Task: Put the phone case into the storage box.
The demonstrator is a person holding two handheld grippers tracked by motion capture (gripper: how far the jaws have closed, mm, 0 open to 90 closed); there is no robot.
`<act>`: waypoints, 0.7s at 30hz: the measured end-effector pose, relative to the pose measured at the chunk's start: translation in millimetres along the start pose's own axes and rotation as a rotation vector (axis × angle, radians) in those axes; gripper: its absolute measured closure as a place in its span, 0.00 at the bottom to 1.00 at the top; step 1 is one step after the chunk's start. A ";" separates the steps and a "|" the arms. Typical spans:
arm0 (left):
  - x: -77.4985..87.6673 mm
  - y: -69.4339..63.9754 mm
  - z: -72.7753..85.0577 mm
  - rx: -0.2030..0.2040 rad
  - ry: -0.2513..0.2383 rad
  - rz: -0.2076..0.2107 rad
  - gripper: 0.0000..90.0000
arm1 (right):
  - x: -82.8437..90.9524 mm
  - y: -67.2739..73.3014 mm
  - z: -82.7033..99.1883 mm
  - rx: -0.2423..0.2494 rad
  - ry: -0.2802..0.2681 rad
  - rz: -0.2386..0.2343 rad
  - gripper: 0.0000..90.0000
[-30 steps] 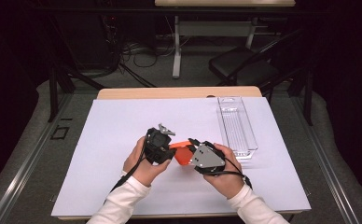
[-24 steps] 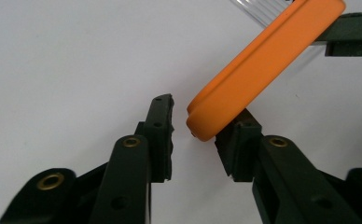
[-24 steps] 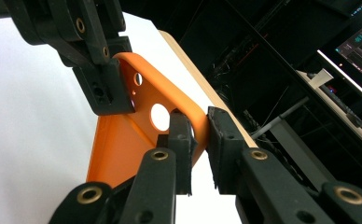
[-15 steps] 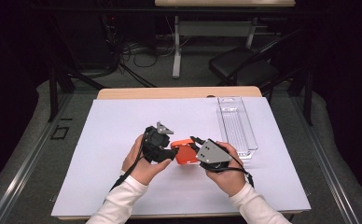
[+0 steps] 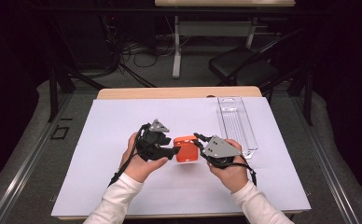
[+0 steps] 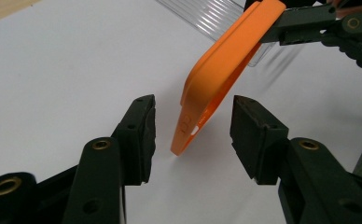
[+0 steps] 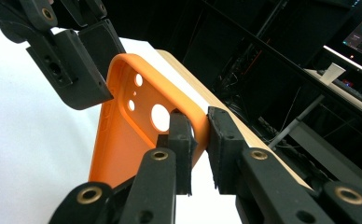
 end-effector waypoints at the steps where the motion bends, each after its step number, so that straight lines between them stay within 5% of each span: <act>1: 0.1 1.0 -0.2 -0.004 -0.004 -0.006 0.56 | -0.1 -0.4 -0.1 0.001 -0.005 0.001 0.90; 21: -2.4 14.0 -2.2 -0.054 -0.080 -0.011 0.55 | 0.6 -12.8 4.1 0.014 -0.073 0.034 0.90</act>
Point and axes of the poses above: each handheld gripper's, and its own axes: x roughly backward along the jaws, z roughly out of its underside, y roughly to its left, the point moved 6 cm from there along -x, roughly forward along the jaws, and after that the axes turned 5 degrees about x, right-handed, at the moved point
